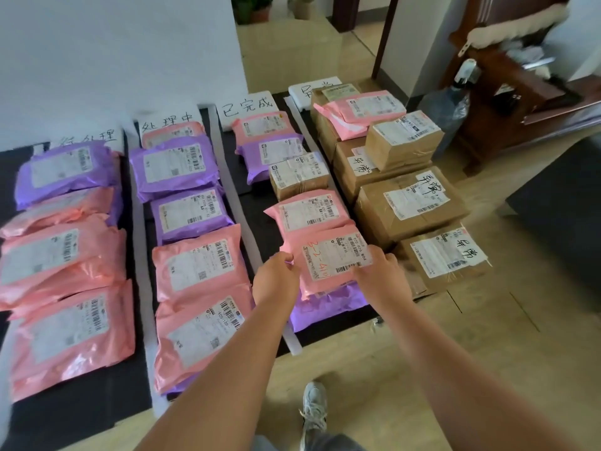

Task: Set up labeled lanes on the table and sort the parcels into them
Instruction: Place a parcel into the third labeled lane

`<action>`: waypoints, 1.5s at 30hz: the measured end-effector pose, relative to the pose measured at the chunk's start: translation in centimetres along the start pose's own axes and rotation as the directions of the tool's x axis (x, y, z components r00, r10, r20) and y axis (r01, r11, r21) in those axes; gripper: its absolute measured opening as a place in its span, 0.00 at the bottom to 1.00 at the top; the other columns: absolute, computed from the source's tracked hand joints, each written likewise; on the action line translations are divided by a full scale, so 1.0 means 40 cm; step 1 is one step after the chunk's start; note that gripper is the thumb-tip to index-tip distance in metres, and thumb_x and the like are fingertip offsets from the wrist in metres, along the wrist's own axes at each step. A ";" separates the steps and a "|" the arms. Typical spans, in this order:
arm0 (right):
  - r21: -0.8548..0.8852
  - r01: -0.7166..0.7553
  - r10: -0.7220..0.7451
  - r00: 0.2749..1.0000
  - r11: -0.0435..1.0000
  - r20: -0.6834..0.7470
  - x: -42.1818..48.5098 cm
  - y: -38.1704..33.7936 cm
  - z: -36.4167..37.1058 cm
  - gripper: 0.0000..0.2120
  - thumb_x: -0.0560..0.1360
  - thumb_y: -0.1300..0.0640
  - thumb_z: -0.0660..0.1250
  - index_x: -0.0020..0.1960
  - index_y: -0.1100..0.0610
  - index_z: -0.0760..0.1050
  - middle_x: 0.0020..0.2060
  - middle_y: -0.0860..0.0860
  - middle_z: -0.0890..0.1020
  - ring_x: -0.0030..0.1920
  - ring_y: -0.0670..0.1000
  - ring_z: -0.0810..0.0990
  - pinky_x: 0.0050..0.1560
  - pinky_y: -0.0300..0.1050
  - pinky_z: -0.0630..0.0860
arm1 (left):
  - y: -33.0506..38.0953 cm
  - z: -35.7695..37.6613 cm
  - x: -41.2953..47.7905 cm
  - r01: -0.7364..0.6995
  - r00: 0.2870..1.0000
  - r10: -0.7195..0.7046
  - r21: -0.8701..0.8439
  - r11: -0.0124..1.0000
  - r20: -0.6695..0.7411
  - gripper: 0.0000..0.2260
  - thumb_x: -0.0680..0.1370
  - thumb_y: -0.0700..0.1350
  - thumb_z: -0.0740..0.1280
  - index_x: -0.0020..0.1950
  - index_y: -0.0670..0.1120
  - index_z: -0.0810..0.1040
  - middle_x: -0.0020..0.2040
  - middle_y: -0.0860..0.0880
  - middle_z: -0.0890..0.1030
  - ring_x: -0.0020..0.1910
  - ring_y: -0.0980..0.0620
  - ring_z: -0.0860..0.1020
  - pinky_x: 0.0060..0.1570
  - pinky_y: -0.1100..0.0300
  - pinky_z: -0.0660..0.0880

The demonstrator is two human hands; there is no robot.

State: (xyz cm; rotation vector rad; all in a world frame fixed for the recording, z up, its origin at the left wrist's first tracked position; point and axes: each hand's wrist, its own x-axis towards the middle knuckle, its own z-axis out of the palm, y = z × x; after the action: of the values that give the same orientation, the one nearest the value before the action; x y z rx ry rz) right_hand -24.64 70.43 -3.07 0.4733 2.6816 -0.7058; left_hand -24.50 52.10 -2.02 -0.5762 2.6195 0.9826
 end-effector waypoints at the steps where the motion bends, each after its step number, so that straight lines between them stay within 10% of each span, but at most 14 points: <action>1: -0.003 0.010 -0.010 1.000 1.000 -0.010 -0.005 -0.002 -0.004 0.21 0.79 0.50 0.62 0.71 0.50 0.64 0.60 0.54 0.73 0.57 0.56 0.74 0.55 0.56 0.78 | 0.002 -0.005 -0.006 -0.005 1.000 0.005 0.000 1.000 -0.006 0.14 0.82 0.45 0.62 0.67 0.47 0.76 0.59 0.49 0.81 0.56 0.46 0.79 0.50 0.57 0.74; 18: -0.014 0.378 -0.378 0.924 0.926 -0.065 -0.124 -0.292 0.007 0.23 0.80 0.53 0.64 0.74 0.51 0.65 0.68 0.55 0.71 0.65 0.56 0.71 0.62 0.50 0.68 | -0.108 -0.270 -0.100 -0.156 0.950 0.164 0.051 0.986 -0.265 0.17 0.82 0.47 0.61 0.71 0.47 0.72 0.69 0.47 0.74 0.66 0.46 0.72 0.64 0.52 0.68; 45: 0.143 0.709 -0.723 0.681 0.691 0.118 -0.915 -1.042 0.641 0.22 0.79 0.51 0.68 0.71 0.51 0.70 0.66 0.51 0.74 0.66 0.51 0.73 0.59 0.40 0.68 | -1.104 -0.952 -0.438 0.080 0.825 -0.080 -0.025 0.996 -0.560 0.20 0.83 0.49 0.60 0.76 0.49 0.67 0.72 0.52 0.71 0.71 0.50 0.67 0.68 0.53 0.69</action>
State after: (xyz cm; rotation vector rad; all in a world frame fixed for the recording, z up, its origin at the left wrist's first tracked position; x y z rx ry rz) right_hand -2.63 14.39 7.22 -0.6676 2.6298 -1.0043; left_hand 6.54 0.67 7.79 -1.1166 3.0586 0.8857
